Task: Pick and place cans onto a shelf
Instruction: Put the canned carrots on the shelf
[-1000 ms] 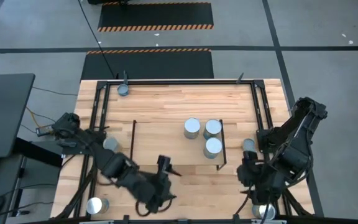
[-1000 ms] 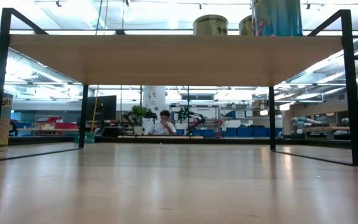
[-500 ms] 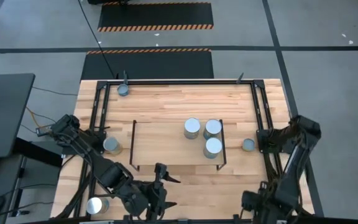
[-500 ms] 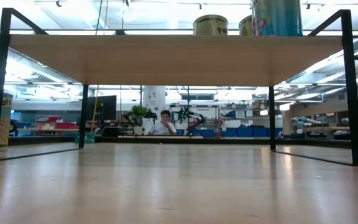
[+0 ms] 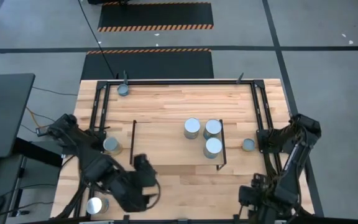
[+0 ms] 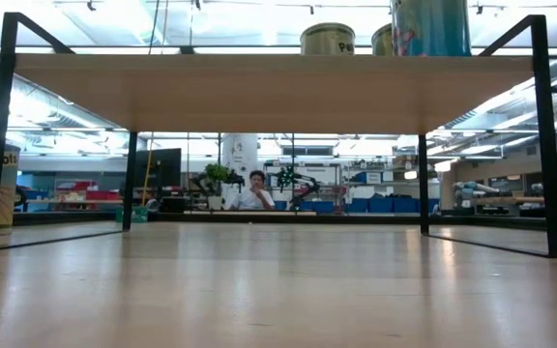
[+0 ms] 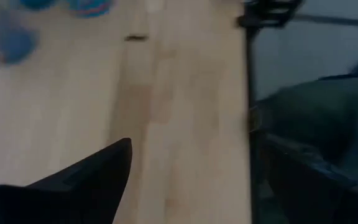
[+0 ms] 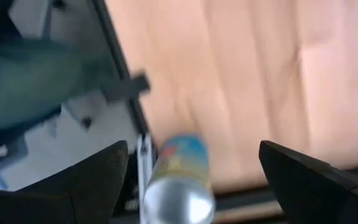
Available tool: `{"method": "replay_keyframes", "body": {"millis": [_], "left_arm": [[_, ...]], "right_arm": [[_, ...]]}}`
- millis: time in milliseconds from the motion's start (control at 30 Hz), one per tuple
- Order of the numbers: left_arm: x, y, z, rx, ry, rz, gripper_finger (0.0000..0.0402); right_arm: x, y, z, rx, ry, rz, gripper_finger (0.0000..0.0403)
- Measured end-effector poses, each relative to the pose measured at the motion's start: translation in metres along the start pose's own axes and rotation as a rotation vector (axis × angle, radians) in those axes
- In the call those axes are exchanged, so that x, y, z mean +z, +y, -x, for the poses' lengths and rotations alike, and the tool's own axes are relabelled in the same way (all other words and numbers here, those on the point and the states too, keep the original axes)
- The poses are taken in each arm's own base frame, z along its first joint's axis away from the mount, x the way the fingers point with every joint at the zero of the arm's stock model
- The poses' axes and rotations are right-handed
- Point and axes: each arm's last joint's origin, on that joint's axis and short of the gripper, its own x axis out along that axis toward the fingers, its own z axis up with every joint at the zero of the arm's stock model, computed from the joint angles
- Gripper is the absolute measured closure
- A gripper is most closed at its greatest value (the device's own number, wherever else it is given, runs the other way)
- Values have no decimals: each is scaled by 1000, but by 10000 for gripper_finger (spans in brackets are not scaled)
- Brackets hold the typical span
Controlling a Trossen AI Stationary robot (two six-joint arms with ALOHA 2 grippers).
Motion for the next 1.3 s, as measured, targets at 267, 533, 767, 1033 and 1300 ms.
{"method": "replay_keyframes", "body": {"millis": [267, 533, 767, 1033, 1300], "left_arm": [[-35, 13, 28, 176, 268, 185, 45], [-58, 27, 27, 223, 323, 206, 53], [-87, 74, 34, 265, 391, 221, 79], [-121, 126, 54, 243, 374, 196, 100], [-144, 146, 27, 371, 444, 109, 113]], "right_arm": [[2, -7, 9, -38, -142, 29, 34], [-1, -12, 10, -98, -169, 39, 36], [-2, -13, 11, -134, -246, 71, 36], [5, -18, 11, -187, -313, 64, 36], [18, -25, 12, -242, -332, 62, 36]]}}
